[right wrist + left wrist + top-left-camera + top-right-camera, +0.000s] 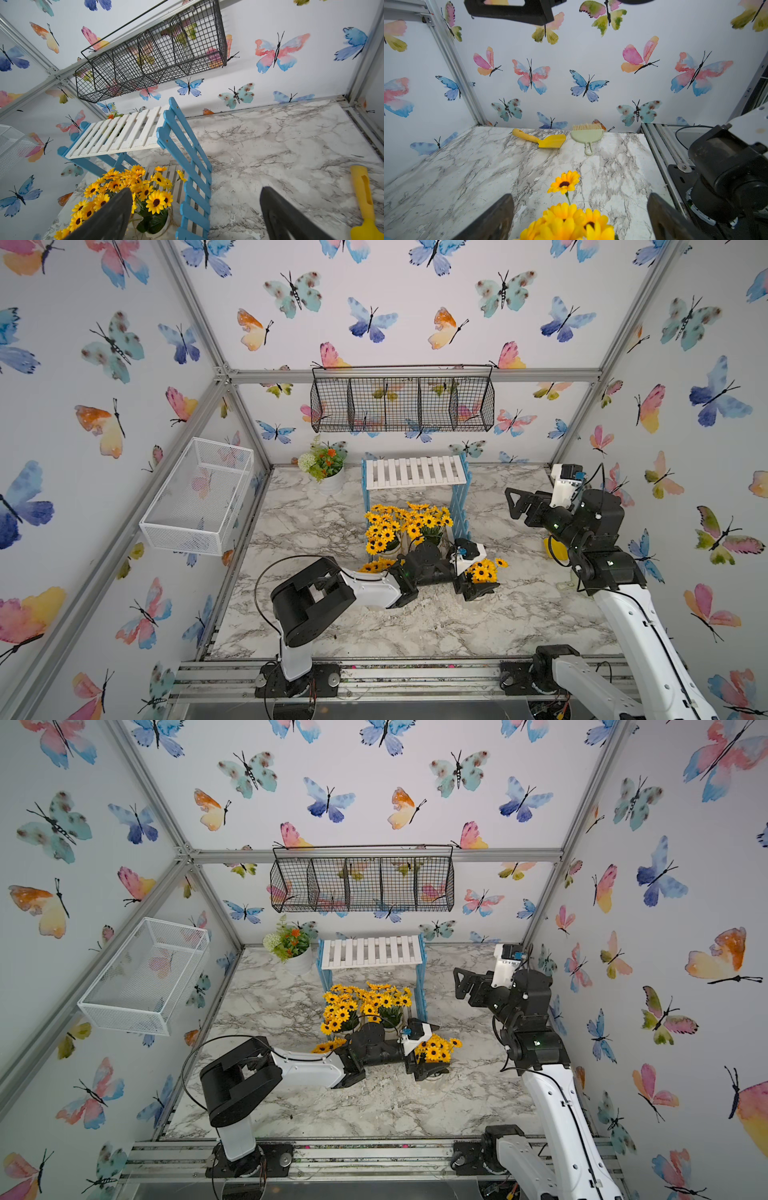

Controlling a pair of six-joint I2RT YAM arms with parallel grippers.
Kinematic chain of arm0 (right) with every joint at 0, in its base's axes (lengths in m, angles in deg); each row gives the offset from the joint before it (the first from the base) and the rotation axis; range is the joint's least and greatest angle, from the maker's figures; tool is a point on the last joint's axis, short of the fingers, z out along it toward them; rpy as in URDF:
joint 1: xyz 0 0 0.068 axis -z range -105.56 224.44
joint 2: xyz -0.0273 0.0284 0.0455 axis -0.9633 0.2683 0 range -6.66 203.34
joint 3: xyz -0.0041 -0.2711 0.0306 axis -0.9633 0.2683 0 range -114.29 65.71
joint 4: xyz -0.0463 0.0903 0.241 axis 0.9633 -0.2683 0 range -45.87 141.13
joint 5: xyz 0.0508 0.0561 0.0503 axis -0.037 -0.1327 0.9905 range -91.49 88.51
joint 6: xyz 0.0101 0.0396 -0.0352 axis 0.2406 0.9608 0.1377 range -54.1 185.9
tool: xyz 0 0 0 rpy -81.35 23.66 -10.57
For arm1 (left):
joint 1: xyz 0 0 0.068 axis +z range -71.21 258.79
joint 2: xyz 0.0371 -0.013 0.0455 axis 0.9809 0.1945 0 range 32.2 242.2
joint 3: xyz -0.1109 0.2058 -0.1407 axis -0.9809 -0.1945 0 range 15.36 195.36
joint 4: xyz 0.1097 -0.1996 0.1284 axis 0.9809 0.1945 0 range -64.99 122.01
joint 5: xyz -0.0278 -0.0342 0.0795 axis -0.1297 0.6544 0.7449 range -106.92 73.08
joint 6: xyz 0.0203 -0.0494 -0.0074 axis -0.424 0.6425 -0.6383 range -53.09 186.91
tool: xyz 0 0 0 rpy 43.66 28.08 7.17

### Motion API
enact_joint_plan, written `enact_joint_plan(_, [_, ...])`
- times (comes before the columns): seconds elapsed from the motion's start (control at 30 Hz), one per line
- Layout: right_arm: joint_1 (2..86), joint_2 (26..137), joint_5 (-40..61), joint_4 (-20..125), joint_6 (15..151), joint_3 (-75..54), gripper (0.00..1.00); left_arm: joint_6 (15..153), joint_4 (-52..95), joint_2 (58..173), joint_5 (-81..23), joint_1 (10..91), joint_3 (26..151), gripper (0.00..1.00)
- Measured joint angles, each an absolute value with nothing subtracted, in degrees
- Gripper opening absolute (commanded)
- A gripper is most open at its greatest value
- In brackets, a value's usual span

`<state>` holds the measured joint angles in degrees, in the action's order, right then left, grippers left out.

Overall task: Take the sunflower pots off the shelves
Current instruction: Place the sunflower pot at the center of the board, then pick up the sunflower pot from the shelf.

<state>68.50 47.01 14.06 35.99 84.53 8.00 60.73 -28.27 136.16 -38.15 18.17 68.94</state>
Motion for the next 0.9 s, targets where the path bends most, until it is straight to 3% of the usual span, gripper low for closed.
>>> enact_joint_plan(0.53, [66.49,54.55,27.55,28.87,77.82,2.2,0.91,58.42,-0.77,110.87,-23.83,24.51,82.67,0.98])
enact_joint_plan(0.73, [52.53,59.44,23.05,24.54,74.15,-4.48,0.9,61.28,10.5,107.49,-20.45,30.3,88.17,0.98])
enact_joint_plan(0.9, [43.28,62.31,19.05,21.06,72.68,-6.1,0.87,69.98,16.89,104.47,-24.64,44.59,87.85,0.99])
